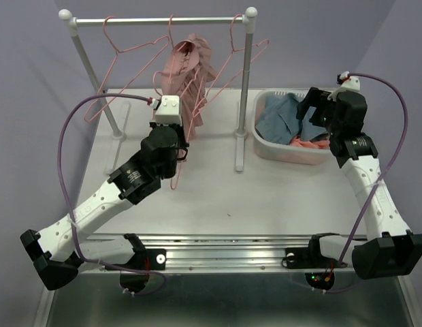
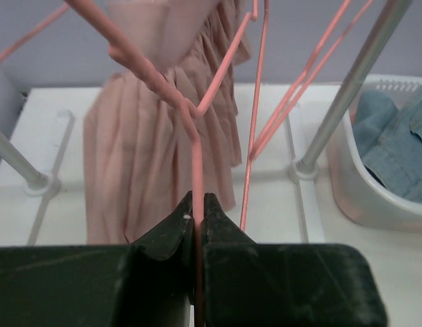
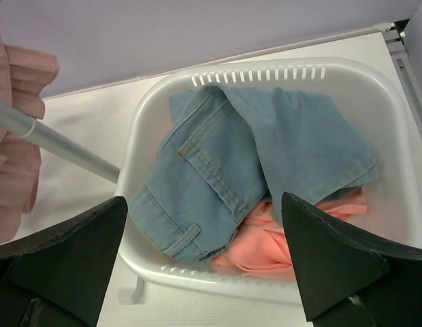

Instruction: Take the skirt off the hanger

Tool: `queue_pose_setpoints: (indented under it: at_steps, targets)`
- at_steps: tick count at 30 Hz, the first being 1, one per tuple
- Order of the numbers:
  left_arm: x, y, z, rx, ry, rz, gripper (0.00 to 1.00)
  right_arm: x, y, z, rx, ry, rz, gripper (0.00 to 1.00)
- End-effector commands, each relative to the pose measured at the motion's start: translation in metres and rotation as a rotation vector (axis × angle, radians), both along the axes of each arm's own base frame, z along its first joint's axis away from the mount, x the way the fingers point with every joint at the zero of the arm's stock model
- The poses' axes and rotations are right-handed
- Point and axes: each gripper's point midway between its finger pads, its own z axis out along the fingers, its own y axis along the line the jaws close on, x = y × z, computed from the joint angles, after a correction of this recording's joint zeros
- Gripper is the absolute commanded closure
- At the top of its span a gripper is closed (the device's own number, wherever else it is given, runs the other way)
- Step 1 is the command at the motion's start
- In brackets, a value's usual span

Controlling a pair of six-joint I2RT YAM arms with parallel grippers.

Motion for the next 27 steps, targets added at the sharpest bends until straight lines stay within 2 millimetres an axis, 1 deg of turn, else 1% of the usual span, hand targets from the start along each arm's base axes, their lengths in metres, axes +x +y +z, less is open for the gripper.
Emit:
queue_pose_setpoints:
  at_steps: [1, 2, 4, 6, 7, 8, 9, 10, 11, 12, 13, 17, 18, 19, 20, 26, 27]
  targets:
    - [0.023, 0.015, 0.047, 0.072, -0.112, 0.094, 1.00, -0.019, 0.008, 0.015, 0.024, -0.039, 0.045, 0.00]
    - [0.030, 0.020, 0.048, 0.088, -0.112, 0.109, 1.00, -0.022, 0.009, 0.019, 0.025, -0.051, 0.046, 0.00]
    - [0.044, 0.018, 0.054, 0.133, -0.117, 0.109, 1.00, -0.030, 0.009, 0.030, 0.028, -0.082, 0.053, 0.00]
    - [0.053, 0.015, 0.069, 0.142, -0.156, 0.093, 1.00, -0.034, 0.009, 0.035, 0.035, -0.100, 0.052, 0.00]
    - [0.060, 0.008, 0.072, 0.183, -0.171, 0.069, 1.00, -0.038, 0.010, 0.041, 0.040, -0.118, 0.057, 0.00]
    - [0.064, 0.006, 0.077, 0.201, -0.184, 0.059, 1.00, -0.040, 0.010, 0.043, 0.043, -0.125, 0.060, 0.00]
    - [0.066, 0.004, 0.090, 0.205, -0.210, 0.057, 1.00, -0.041, 0.011, 0.043, 0.047, -0.129, 0.064, 0.00]
    - [0.074, -0.003, 0.091, 0.251, -0.216, 0.038, 1.00, -0.044, 0.012, 0.048, 0.050, -0.147, 0.069, 0.00]
    - [0.075, -0.004, 0.106, 0.251, -0.242, 0.038, 1.00, -0.044, 0.012, 0.048, 0.051, -0.152, 0.069, 0.00]
    - [0.082, -0.010, 0.103, 0.277, -0.237, 0.035, 1.00, -0.044, 0.012, 0.046, 0.048, -0.153, 0.069, 0.00]
    - [0.085, -0.011, 0.110, 0.284, -0.256, 0.044, 1.00, -0.044, 0.012, 0.048, 0.044, -0.166, 0.070, 0.00]
    - [0.098, -0.016, 0.133, 0.248, -0.304, 0.076, 1.00, -0.041, 0.005, 0.041, 0.033, -0.147, 0.031, 0.00]
    - [0.099, -0.016, 0.144, 0.224, -0.324, 0.083, 1.00, -0.040, 0.004, 0.040, 0.030, -0.144, 0.027, 0.00]
    - [0.107, -0.021, 0.142, 0.219, -0.319, 0.091, 1.00, -0.040, 0.003, 0.037, 0.026, -0.136, 0.024, 0.00]
    - [0.112, -0.024, 0.149, 0.200, -0.328, 0.099, 1.00, -0.041, 0.003, 0.038, 0.026, -0.138, 0.023, 0.00]
    - [0.138, -0.036, 0.161, 0.157, -0.335, 0.162, 1.00, -0.046, -0.004, 0.043, 0.018, -0.157, -0.013, 0.00]
    - [0.146, -0.040, 0.164, 0.152, -0.338, 0.179, 1.00, -0.046, -0.004, 0.044, 0.018, -0.160, -0.014, 0.00]
